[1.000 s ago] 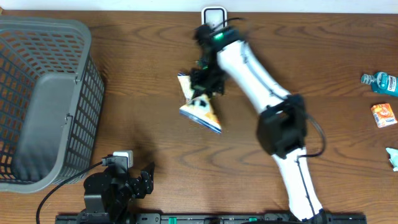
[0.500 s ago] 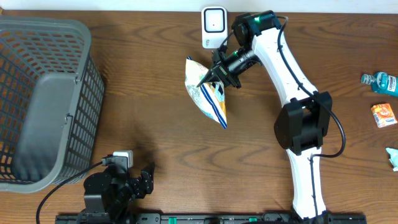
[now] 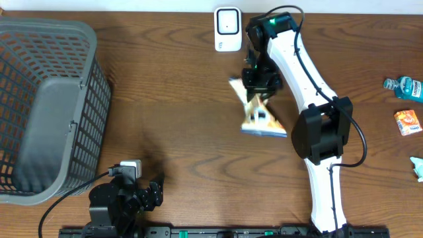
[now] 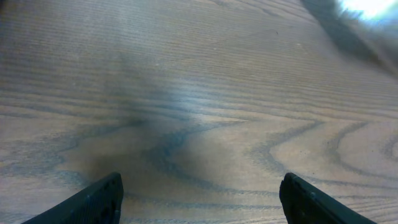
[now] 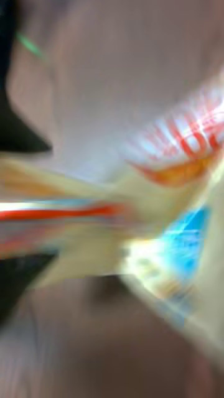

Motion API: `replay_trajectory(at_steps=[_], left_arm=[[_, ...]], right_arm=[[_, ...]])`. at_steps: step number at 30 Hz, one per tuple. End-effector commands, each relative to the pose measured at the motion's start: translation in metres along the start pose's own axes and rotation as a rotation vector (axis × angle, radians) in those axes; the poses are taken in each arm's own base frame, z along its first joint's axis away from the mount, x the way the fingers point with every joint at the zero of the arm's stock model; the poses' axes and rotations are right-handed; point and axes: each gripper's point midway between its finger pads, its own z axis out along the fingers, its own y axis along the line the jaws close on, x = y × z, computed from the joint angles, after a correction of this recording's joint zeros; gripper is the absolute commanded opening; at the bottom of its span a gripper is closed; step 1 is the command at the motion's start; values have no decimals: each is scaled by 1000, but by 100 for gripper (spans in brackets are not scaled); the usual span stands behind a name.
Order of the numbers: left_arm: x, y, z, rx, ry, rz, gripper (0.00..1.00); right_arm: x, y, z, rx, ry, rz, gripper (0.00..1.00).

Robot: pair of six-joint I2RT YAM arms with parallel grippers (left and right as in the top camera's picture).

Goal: Scan the item barcode

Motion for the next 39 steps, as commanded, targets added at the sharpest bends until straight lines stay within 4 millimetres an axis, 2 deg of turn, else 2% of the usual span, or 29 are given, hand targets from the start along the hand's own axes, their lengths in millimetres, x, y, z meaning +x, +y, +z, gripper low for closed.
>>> replay_trajectory(at_steps=[1,2,3,4,5,6,7,8,12,16,18,20,22,25,29,30,32,35,37,39], left_arm=[[2,-2,-1,10,6,-8,80],[2,-2,-1,10,6,-8,81],[2,-2,-1,10,6,-8,80],[2,-2,-1,10,6,-8,80],[2,-2,-1,10,6,-8,81],[2,-2,-1,10,6,-8,80],[2,-2,-1,10,6,-8,80],[2,-2,-1,10,6,-8,80],[2,-2,-1,10,6,-8,80],[2,-2,-1,10,6,-8,81],[2,-2,-1,10,6,-8,81],[2,-2,-1,10,6,-8,81],[2,-2,-1,10,6,-8,80],[2,-2,-1,10,6,-8,80],[2,-2,-1,10,6,-8,80],[2,-2,-1,10,6,-8,80],[2,-2,-1,10,6,-8,80],[2,-2,-1,10,6,-8,80],[2,-2,-1,10,6,-8,80],[2,-2,-1,10,6,-8,80]], right_arm=[[-11,-22,-10,152,-89,13,70],[-12,-21,-11,150,-93,13,76],[-11,-21,-13,148,-94,13,77],[-10,-21,-13,147,-89,13,76],[-7,-20,-15,146,-83,13,69],[-5,-21,-17,147,-78,20,49],[-2,-21,-19,149,-72,30,19],[-2,-21,-21,146,-75,41,1],[5,-2,-30,36,-75,45,1],[9,-1,-46,34,-117,105,2],[9,-4,-45,63,-127,146,1],[7,-14,-36,133,-130,213,2],[12,-18,-18,171,-88,239,1],[26,-19,22,212,0,262,1],[38,-11,88,177,73,250,1],[43,-11,101,166,91,251,1],[46,-13,111,163,104,254,1],[40,-17,106,158,85,260,1],[32,-18,93,148,64,266,1],[24,-20,70,132,36,280,1]])
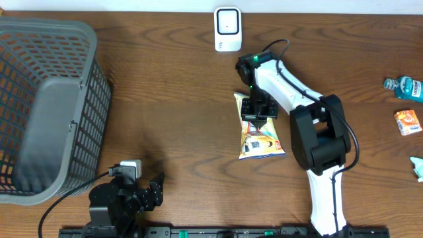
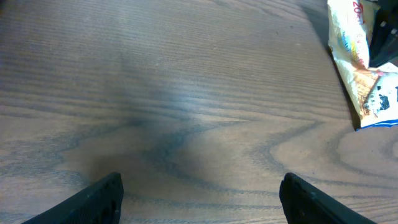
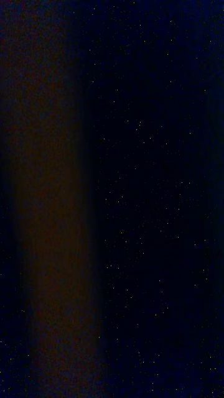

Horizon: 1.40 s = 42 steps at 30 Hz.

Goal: Scan the item barcode

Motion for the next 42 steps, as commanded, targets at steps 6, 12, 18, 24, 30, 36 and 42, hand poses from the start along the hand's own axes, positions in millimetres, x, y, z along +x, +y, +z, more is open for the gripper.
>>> replay_trajectory(at_steps=[6,12,18,24,30,36,42], left_arm=[[2,-2,-1,10,6,-8,80],[2,-2,-1,10,6,-8,80],[2,-2,-1,10,6,-8,80],[2,-2,-1,10,6,-8,81],[2,-2,-1,10,6,-8,81],[2,-2,-1,10,6,-8,80],[2,-2,-1,10,6,-8,81]], right_arm=[[0,-12,-101,-118,-93,6,1],[43,-6,-127,-132,-85,-66,1],[65,17,-87,-49,-36,-99,1],[64,0,-20,108,-39,41,1],[35,-25,34,169,-151,152,1],[26,-24,53,105,-160,165,1],[29,2,-7,-32,-160,29,1]])
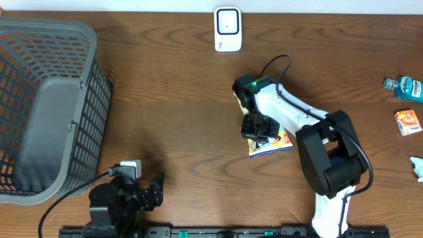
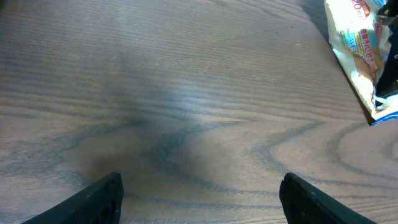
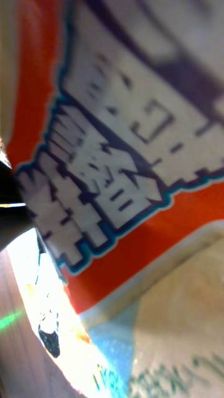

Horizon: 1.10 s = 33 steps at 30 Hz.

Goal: Scan the item barcode

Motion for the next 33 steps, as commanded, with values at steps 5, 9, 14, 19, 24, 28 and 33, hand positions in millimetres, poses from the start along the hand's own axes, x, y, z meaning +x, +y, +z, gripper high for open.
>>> replay_trajectory(at_steps=[5,9,14,19,24,28,33], left_arm=[[2,-2,-1,10,6,-8,81],[2,-2,-1,10,6,-8,80],[2,-2,-1,10,6,-8,80],[2,-2,-1,10,7,-8,81],[2,-2,-1,10,7,-8,81],[3,-2,-1,10,10,-9,80],[2,-2,-1,10,9,-9,81]], right_arm=[[-35,18,-90,-171,-233,-59,1],[-47,19,-81,-155,-280,-50,5],[-50,23,-18,-105,-235,-50,2],[-46,24,36,-35,-142,-44,1],[-45,25,29,-38,-124,-46,1],[-57,31,-29,-97,-206,-77,1],[-63,9,-102,-104,-353,-48,19]])
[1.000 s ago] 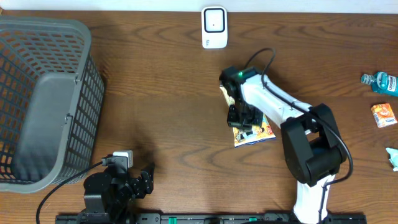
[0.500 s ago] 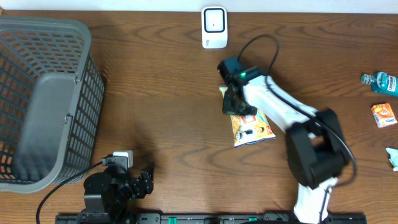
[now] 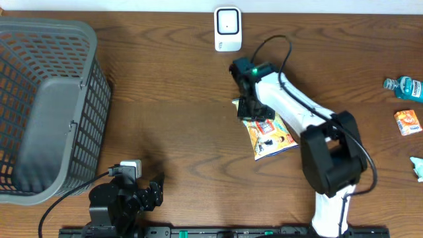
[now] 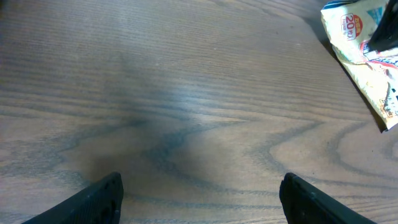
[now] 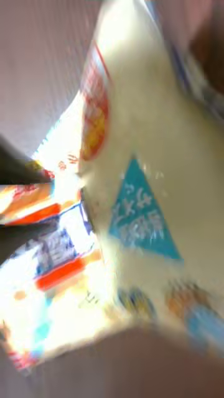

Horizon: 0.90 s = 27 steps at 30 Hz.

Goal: Scan the item barcode

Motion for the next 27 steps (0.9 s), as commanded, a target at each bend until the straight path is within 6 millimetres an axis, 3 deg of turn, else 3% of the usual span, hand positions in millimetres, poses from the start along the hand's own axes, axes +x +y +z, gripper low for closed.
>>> replay_trajectory(at_steps=[1,2,4,5,7,10,13,15,17,22,27], left_arm=[[2,-2,-1,10,9,-9,81],[2,-2,-1,10,9,-9,80],[2,-2,-1,10,9,-9,80],[2,-2,-1,10,9,-9,81],[3,-2,-1,10,10,-9,80],[2,-2,-1,10,9,-9,80],[2,-2,-1,10,9,-9,80],[2,-2,-1,10,9,-9,80],[3,-2,-1,10,10,-9,81],[2,-2,-1,10,9,-9,80],[2,-2,-1,10,9,-9,80]], right_arm=[[-25,-15,-67,-51,-170,27,37],[-24,-20,-72,-65,-165,39,49],[-21,-27,-76,-102,-127,62,55],[-18,-28,-76,-131,-98,44,55],[-16,-27,-75,-166,-71,-25,42],[-11,-23,-74,-145,-81,-165,42],[-7,-19,-74,-50,-129,-231,55],[-4,-13,-71,35,-183,-279,78],[1,-8,-61,113,-225,-292,87],[17,9,-26,180,-249,-318,82],[15,10,-5,330,-305,-342,80]])
